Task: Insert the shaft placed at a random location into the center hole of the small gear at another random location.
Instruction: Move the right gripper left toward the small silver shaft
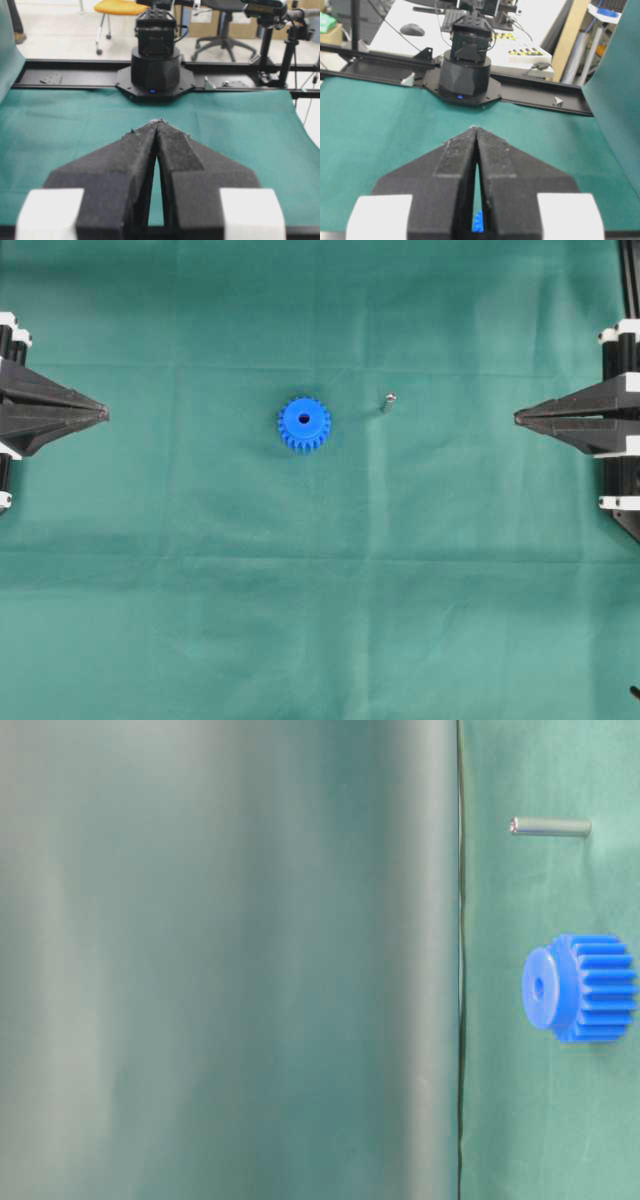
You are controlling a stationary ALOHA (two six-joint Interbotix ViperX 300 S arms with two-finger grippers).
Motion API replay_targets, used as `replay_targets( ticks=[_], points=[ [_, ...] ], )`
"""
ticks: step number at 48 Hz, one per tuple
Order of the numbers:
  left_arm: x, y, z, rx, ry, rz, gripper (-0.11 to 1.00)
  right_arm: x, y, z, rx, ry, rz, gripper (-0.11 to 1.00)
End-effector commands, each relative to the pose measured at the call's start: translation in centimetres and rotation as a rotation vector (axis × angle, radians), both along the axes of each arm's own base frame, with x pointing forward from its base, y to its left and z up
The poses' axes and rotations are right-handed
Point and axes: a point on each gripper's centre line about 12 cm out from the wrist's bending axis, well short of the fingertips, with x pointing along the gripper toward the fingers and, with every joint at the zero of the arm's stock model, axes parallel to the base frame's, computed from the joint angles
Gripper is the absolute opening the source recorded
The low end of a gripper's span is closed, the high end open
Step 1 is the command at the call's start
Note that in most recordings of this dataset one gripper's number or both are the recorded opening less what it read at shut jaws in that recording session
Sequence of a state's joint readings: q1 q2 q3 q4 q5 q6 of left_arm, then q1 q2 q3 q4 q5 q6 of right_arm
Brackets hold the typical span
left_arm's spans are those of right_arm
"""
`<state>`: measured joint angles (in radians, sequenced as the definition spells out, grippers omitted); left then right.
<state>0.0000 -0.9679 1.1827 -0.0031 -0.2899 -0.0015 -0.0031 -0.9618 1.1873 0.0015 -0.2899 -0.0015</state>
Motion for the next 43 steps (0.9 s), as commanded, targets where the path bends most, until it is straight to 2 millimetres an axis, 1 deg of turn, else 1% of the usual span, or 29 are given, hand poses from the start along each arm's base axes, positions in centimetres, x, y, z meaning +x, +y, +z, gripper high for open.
replay_targets(
  ticks=[1,5,14,19,29,31,33,37,38,41,42,43],
  points=[
    [0.2,0.1,0.5,-0.028,-0.011,0.006,-0.01,0.2,-0.2,1.5,-0.02,-0.038,-0.01,0.12],
    [0.2,0.1,0.3,-0.03,-0.006,0.006,-0.01,0.4,-0.5,1.2,-0.022,-0.02,-0.026,0.12],
    [0.2,0.1,0.4,-0.03,-0.011,0.005,-0.01,1.5,-1.3,-0.7,-0.027,0.058,-0.062,0.12],
    [0.1,0.1,0.3,-0.033,-0.009,0.005,-0.01,2.5,-1.9,-2.2,-0.023,0.095,-0.083,0.12],
    [0.1,0.1,0.2,-0.035,-0.006,0.005,-0.01,4.8,-4.1,-6.2,0.025,0.169,-0.168,0.14],
    [0.1,0.1,0.2,-0.036,-0.005,0.005,-0.01,5.4,-4.7,-7.2,0.039,0.192,-0.192,0.2],
    [0.1,0.1,0.1,-0.038,-0.005,0.005,-0.01,5.8,-5.3,-7.9,0.049,0.205,-0.213,0.3],
    [0.1,0.1,0.0,-0.041,0.0,0.005,-0.01,6.7,-6.1,-9.5,0.061,0.228,-0.242,0.55],
    [0.1,0.1,-0.1,-0.041,0.003,0.005,-0.01,6.8,-6.3,-9.9,0.063,0.23,-0.247,0.63],
    [0.0,0.1,-0.2,-0.042,0.003,0.006,-0.01,7.5,-6.7,-11.3,0.065,0.24,-0.259,0.8],
    [0.0,0.1,-0.4,-0.041,0.008,0.005,-0.01,7.7,-6.8,-11.6,0.066,0.242,-0.262,0.83],
    [0.0,0.1,-0.4,-0.042,0.008,0.006,-0.01,7.8,-6.9,-12.0,0.067,0.245,-0.266,0.83]
  ],
)
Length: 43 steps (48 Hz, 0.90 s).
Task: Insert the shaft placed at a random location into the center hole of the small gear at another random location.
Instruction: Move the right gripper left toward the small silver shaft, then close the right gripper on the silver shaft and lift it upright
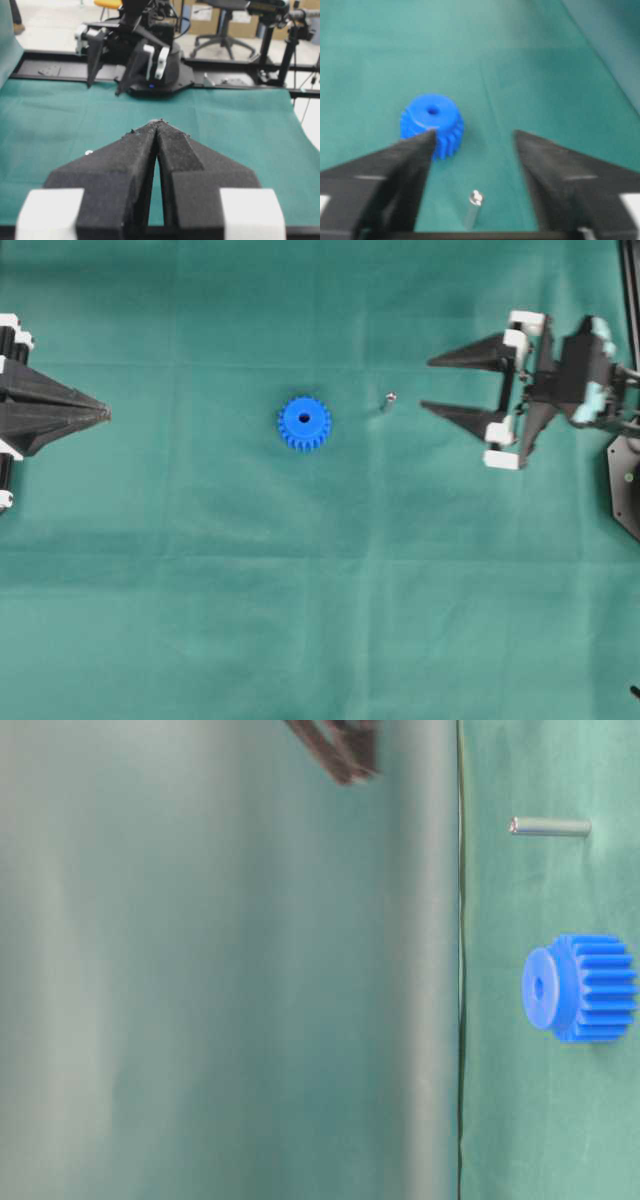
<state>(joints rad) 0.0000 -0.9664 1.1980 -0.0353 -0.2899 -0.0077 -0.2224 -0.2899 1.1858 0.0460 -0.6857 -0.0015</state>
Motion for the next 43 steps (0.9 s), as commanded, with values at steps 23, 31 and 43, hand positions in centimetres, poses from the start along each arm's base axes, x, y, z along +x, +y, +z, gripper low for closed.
replay_targets(
  ticks=[23,31,43],
  points=[
    [-0.1,0.0,-0.1,-0.004,-0.002,-0.001,-0.01,3.6,-1.9,-6.6,0.062,0.076,-0.078,0.76],
    [-0.1,0.0,-0.3,-0.006,0.002,0.001,-0.01,3.6,-1.9,-6.9,0.066,0.083,-0.082,0.74],
    [-0.1,0.0,-0.2,-0.006,0.0,0.0,-0.01,3.7,-1.8,-7.4,0.077,0.127,-0.075,0.53]
  ],
)
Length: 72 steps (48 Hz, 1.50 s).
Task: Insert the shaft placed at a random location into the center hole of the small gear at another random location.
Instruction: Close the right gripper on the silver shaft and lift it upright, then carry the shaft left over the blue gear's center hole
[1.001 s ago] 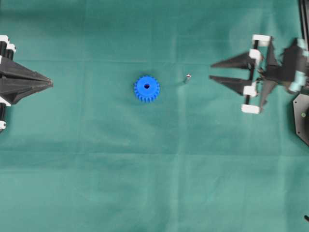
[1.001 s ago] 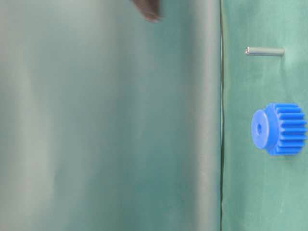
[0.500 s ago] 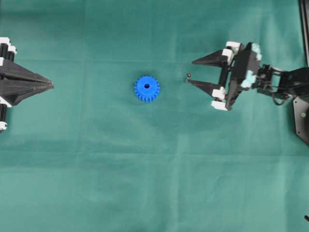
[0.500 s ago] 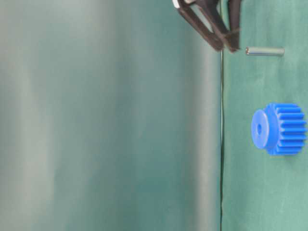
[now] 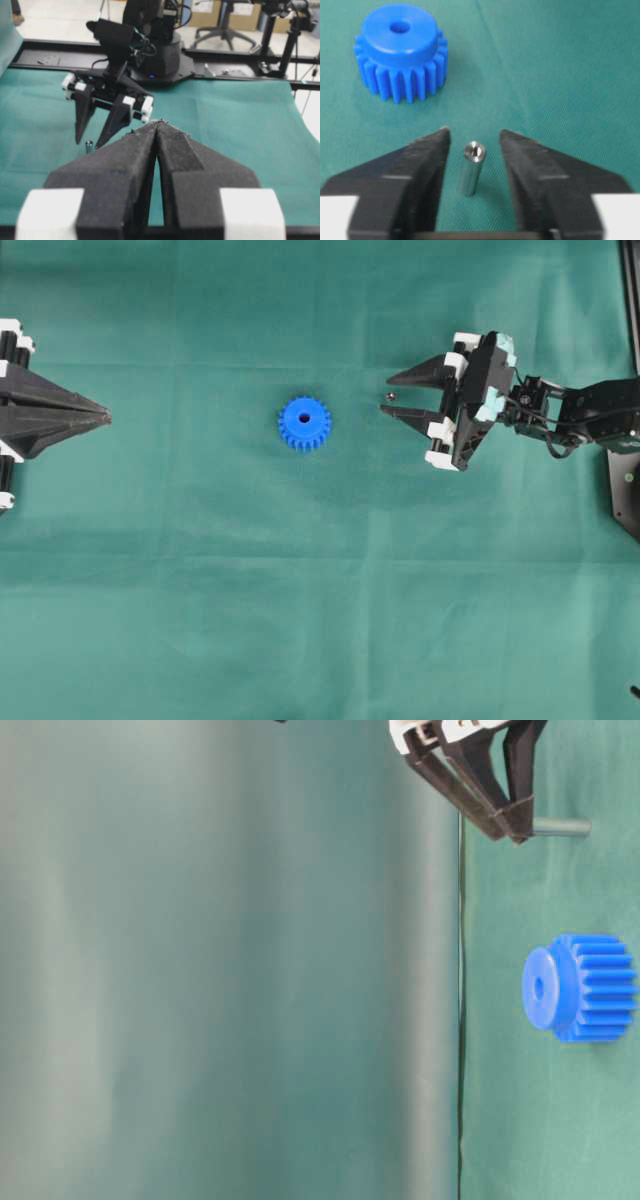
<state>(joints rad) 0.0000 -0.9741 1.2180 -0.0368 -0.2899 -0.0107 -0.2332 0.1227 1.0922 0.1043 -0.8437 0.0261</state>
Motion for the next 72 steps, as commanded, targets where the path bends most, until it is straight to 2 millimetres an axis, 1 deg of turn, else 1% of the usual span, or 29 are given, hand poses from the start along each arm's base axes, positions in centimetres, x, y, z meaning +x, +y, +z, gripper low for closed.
replay_targets(
  ticks=[1,6,9,19,24,29,35,44,60,65,72],
  points=[
    [0.1,0.0,0.4,-0.001,-0.012,-0.001,-0.01,0.4,-0.1,0.5,-0.004,-0.018,0.001,0.48],
    [0.1,0.0,0.4,-0.001,-0.012,-0.001,-0.01,0.5,-0.1,0.6,-0.007,-0.024,0.004,0.32],
    [0.1,0.0,0.4,-0.001,-0.011,-0.001,-0.01,0.5,-0.2,0.6,-0.007,-0.03,0.001,0.29],
    [0.1,0.0,0.4,-0.001,-0.012,-0.001,-0.01,0.5,-0.1,0.7,-0.008,-0.036,0.002,0.29],
    [0.1,0.0,0.4,-0.003,-0.011,-0.001,-0.01,0.6,0.0,1.3,-0.009,-0.05,0.005,0.29],
    [0.1,0.0,0.4,-0.004,-0.012,0.0,-0.01,0.5,0.0,2.8,-0.015,-0.085,0.006,0.29],
    [0.1,0.0,0.4,-0.004,-0.011,0.0,-0.01,0.5,0.1,4.7,-0.007,-0.084,0.011,0.29],
    [0.1,0.0,0.4,-0.006,-0.011,0.0,-0.01,0.4,0.3,6.5,0.012,-0.052,0.021,0.29],
    [0.1,0.0,0.4,-0.004,-0.011,0.0,-0.01,0.5,0.4,6.9,0.012,-0.053,0.024,0.29],
    [0.1,0.0,0.4,-0.006,-0.011,0.0,-0.01,1.2,0.6,7.2,0.009,-0.065,0.034,0.29],
    [0.1,0.0,0.4,-0.007,-0.012,0.0,-0.01,3.1,0.8,7.6,0.005,-0.083,0.054,0.29]
  ],
)
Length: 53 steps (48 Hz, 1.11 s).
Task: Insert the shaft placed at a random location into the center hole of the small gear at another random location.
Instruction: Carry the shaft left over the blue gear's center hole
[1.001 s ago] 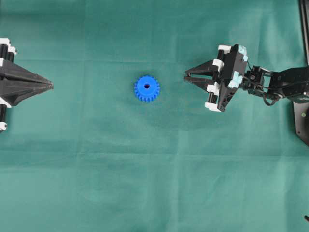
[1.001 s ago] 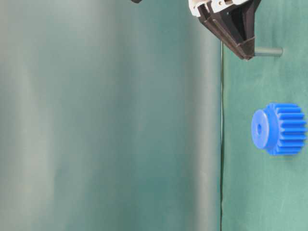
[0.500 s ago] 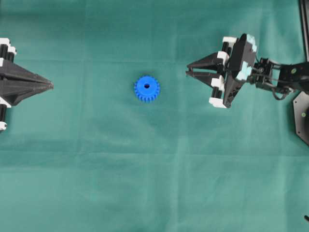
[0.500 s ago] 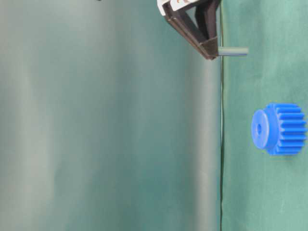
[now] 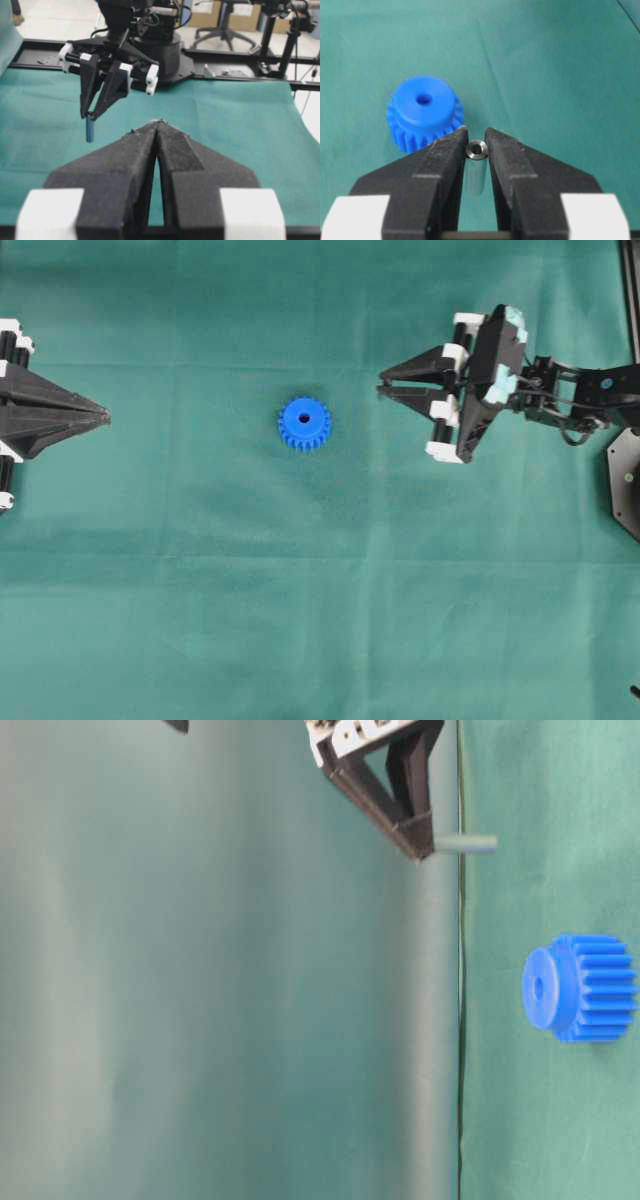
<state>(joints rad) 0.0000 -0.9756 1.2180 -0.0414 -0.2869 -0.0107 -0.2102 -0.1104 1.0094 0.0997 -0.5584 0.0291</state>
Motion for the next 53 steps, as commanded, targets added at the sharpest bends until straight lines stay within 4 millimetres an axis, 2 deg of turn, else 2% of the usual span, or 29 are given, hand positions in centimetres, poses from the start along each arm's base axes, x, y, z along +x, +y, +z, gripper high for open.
replay_targets(
  ticks=[1,14,23,37,53],
  points=[
    [0.1,0.0,0.5,-0.003,-0.014,-0.001,-0.01,1.8,0.2,1.2,-0.012,-0.044,0.017,0.29],
    [0.1,0.0,0.4,-0.009,-0.012,-0.001,-0.01,6.2,0.8,1.9,-0.024,-0.057,0.061,0.29],
    [0.1,0.0,0.4,-0.009,-0.012,-0.001,-0.01,8.1,0.6,2.3,-0.032,-0.056,0.069,0.29],
    [0.1,0.0,0.4,-0.009,-0.012,-0.001,-0.01,8.4,0.5,2.4,-0.037,-0.058,0.072,0.29],
    [0.1,0.0,0.5,-0.008,-0.014,-0.001,-0.01,9.1,0.4,-0.2,-0.019,-0.013,0.067,0.29]
  ],
)
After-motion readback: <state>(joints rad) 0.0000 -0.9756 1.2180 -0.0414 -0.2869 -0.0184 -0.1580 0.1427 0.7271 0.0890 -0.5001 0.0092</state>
